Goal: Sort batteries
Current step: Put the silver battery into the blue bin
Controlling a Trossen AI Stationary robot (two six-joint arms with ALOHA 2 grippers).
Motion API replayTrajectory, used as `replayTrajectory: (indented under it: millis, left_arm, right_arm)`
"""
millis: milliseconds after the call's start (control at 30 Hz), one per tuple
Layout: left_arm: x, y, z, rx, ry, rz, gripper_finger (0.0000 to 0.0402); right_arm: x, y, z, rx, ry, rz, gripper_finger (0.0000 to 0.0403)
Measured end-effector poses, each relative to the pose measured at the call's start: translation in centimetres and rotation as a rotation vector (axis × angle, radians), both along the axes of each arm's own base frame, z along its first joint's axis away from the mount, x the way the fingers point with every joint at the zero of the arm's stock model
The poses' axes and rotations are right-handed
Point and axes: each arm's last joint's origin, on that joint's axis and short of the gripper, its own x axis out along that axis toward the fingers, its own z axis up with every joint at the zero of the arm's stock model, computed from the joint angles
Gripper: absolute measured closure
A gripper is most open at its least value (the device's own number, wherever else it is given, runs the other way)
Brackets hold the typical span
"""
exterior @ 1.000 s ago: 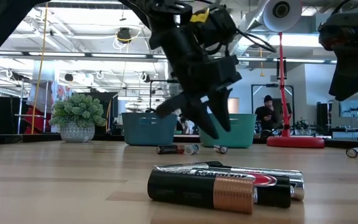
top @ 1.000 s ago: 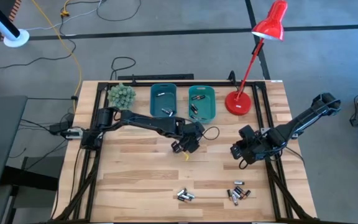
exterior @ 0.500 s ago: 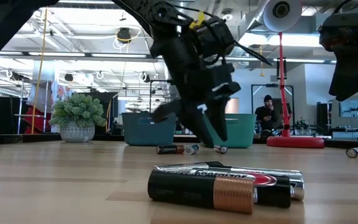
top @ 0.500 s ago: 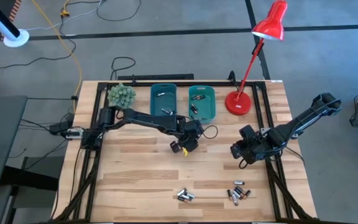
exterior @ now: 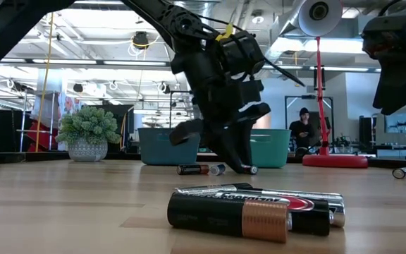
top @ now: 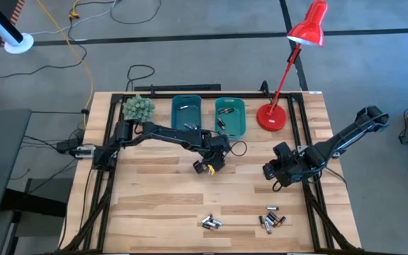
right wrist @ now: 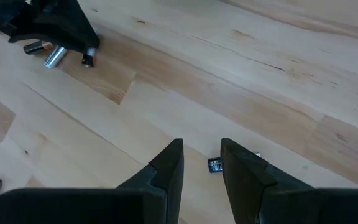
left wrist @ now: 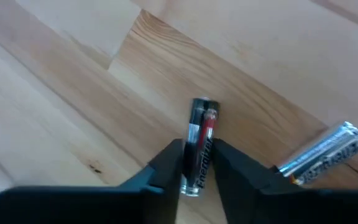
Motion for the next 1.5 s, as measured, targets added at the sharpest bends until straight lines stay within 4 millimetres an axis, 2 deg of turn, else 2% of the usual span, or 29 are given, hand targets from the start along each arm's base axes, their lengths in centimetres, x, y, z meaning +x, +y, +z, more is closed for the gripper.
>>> replayTrajectory:
  millis: [133,333,533,767,967,1167,1333,1500]
  left_arm:
    - [-0.3,0.4,-0.1,-0.036,0.027,0.01,0.0368]
    - [-0.4,0.5,-0.2,-0.032,0.036,0.02,0.0368]
    - [-0.2,0.7,0.0,-0.089,0.028,0.109,0.0365]
    - [0.8,0.8,1.5,-0.112,0.013,0.203,0.0366]
    - [1.4,1.0,4.7,-0.119,0.013,0.248,0.0367]
    - [1.3,1.9,7.7,-0.189,0.015,0.386,0.0367]
    - [-0.2,3.9,11.3,-0.231,-0.046,0.498,0.0367]
    - [-2.6,6.3,15.3,-0.237,-0.114,0.556,0.0367]
  right_arm:
    - [0.0,-0.1,0.0,-0.001,0.0,-0.004,0.0278]
    - [0.1,-0.3,0.0,-0.003,0.003,-0.021,0.0278]
    - [0.1,-0.4,0.0,-0.005,0.004,-0.022,0.0278]
    - [0.1,-0.4,0.0,-0.008,0.006,-0.016,0.0278]
    - [0.2,-0.4,0.0,-0.016,0.01,0.0,0.0278]
    - [0.2,-0.4,0.0,-0.026,0.014,0.019,0.0278]
    - [0.2,-0.3,0.0,-0.031,0.018,0.029,0.0278]
    - [0.1,-0.4,0.0,-0.039,0.024,0.042,0.0278]
